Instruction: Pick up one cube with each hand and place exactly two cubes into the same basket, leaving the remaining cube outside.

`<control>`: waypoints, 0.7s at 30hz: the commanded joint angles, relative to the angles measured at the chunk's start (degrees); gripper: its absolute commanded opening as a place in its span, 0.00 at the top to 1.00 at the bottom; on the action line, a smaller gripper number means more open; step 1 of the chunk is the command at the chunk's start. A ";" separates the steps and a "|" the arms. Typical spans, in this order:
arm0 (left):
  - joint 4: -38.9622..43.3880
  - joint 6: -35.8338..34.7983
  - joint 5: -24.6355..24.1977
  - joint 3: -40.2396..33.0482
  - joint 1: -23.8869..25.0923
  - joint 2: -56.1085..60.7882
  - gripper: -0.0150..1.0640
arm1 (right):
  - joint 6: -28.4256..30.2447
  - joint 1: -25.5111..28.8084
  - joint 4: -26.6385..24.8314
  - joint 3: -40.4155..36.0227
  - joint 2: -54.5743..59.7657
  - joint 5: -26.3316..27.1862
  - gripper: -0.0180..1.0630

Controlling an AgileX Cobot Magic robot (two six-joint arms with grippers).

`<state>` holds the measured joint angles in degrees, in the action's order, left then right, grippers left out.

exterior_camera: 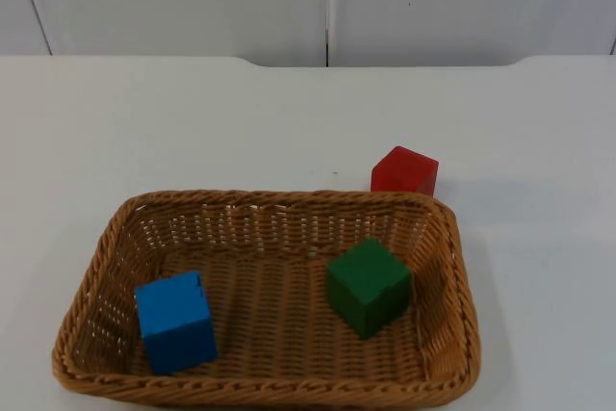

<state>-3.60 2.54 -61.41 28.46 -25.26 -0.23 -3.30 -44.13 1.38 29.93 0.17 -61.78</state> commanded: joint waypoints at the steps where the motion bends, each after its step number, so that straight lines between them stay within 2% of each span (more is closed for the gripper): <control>1: -0.58 -0.28 -0.17 -0.17 -0.01 0.23 0.01 | 0.31 0.11 -0.01 -0.36 -0.17 -0.06 0.34; 9: -0.58 -0.01 -0.17 -0.17 -0.01 0.23 0.01 | 0.52 0.11 -0.01 -0.36 -0.17 -0.06 0.33; 11: -0.58 -0.01 -0.17 -0.17 -0.01 0.23 0.01 | 0.52 0.11 -0.01 -0.36 -0.17 -0.06 0.26; 12: -0.58 -0.01 -0.17 -0.17 -0.01 0.23 0.01 | 0.52 0.11 -0.01 -0.36 -0.17 -0.06 0.26; 15: -0.58 -0.01 -0.17 -0.17 -0.01 0.23 0.01 | 0.66 0.11 -0.01 -0.36 -0.17 -0.06 0.07; 16: -0.58 -0.01 -0.17 -0.17 -0.01 0.23 0.01 | 0.66 0.11 -0.01 -0.36 -0.17 -0.06 0.07; 17: -0.58 -0.01 -0.17 -0.17 -0.01 0.23 0.01 | 1.13 0.11 -0.14 -0.36 -0.17 -0.06 0.01; 21: -0.58 -0.01 -0.17 -0.17 -0.01 0.23 0.01 | 1.63 0.11 -0.25 -0.36 -0.17 -0.06 0.01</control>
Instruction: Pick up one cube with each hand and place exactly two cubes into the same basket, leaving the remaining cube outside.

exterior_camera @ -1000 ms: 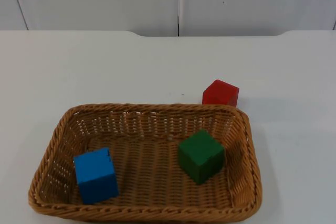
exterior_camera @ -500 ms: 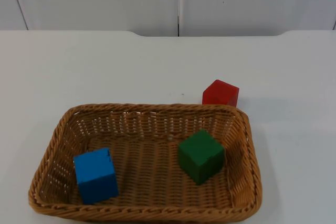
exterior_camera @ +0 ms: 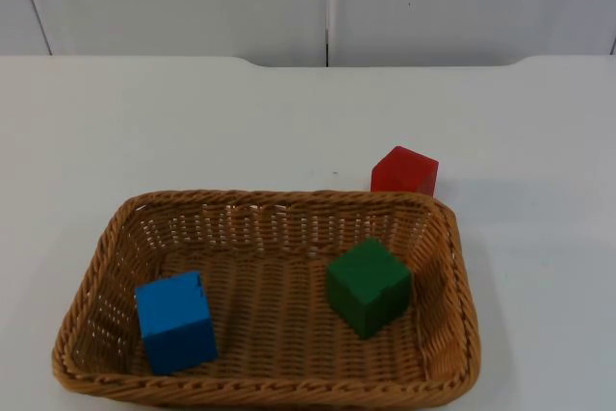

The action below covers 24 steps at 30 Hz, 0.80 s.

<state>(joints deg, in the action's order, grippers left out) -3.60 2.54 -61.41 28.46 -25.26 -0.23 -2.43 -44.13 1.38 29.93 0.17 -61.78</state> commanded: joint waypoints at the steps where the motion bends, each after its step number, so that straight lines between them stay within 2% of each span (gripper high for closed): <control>1: -0.58 -0.01 -0.17 -0.17 -0.01 0.23 0.01 | 0.76 0.11 -0.25 -0.36 -0.17 -0.06 0.01; 24: -0.46 0.00 -0.17 -0.17 -0.01 0.23 0.01 | 0.75 0.11 -0.25 -0.36 -0.17 0.07 0.01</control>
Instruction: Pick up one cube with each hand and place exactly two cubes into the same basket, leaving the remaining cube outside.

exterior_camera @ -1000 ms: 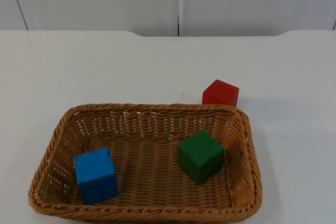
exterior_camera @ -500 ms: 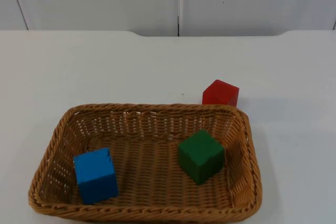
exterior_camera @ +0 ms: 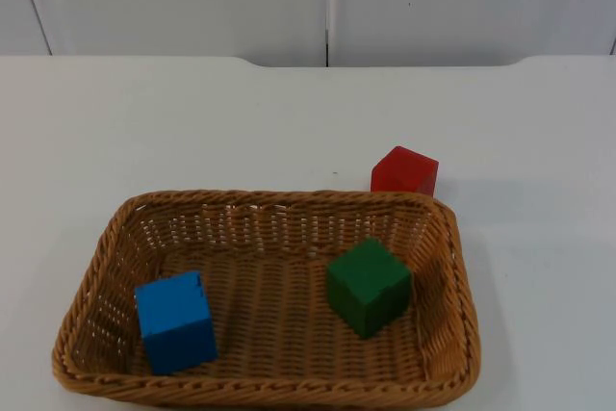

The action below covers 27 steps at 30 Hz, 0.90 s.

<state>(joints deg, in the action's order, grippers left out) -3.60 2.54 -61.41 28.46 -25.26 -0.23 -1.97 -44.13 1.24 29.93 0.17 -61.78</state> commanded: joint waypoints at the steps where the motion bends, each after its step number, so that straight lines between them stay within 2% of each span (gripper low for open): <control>1: -0.35 0.00 -0.17 -0.17 0.11 0.23 0.01 | 0.29 0.23 -0.12 -0.36 -0.17 0.07 0.01; 27: -0.10 0.00 -0.17 -0.17 15.16 0.23 0.01 | 0.29 0.34 -0.12 -0.36 -0.17 0.07 0.01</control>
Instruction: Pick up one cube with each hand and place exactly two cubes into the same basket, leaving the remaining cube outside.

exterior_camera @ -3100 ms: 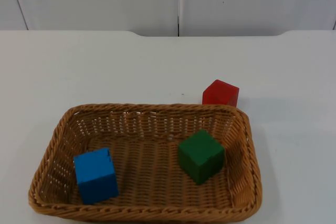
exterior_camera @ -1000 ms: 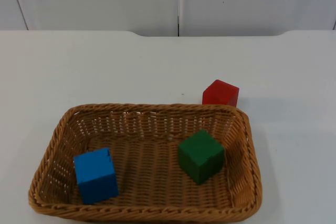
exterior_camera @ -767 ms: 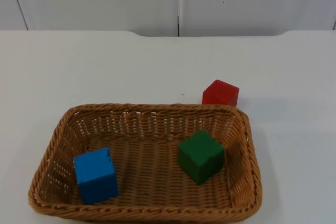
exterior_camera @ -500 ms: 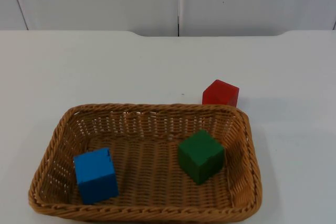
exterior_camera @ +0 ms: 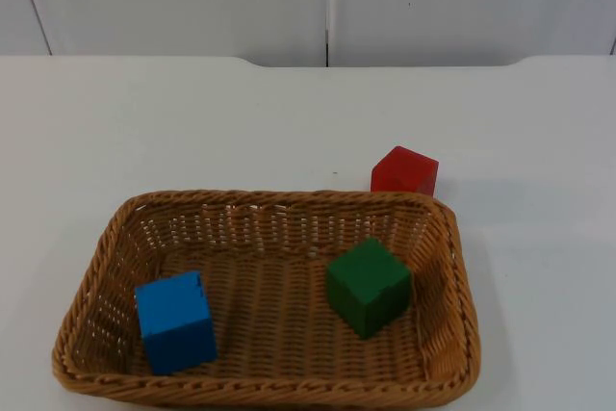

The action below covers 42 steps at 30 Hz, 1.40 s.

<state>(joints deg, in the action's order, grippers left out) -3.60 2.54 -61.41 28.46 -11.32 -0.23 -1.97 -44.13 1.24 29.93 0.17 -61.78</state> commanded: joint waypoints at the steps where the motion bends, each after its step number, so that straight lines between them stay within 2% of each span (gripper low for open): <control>1: -0.10 0.00 -0.17 -0.17 1.97 0.23 0.01 | 0.29 0.34 -0.12 -0.36 -0.17 0.07 0.01; 14: 0.05 0.00 -0.17 -0.17 7.29 0.23 0.01 | 0.29 0.34 -0.12 -0.36 -0.17 0.07 0.01; 31: 0.14 0.11 -0.17 -0.17 7.41 0.23 0.01 | 0.29 0.58 -0.12 -0.36 -0.17 0.07 0.01; 34: 0.14 0.11 -0.17 -0.17 7.41 0.23 0.01 | 0.29 2.06 -0.12 -0.36 -0.17 0.07 0.01; 42: 0.14 0.11 -0.17 -0.17 7.41 0.23 0.01 | 0.29 11.71 -0.12 -0.36 -0.17 0.07 0.01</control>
<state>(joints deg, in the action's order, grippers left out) -3.48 2.54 -61.41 28.46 -4.02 -0.23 -1.97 -35.15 1.24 29.93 0.17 -61.78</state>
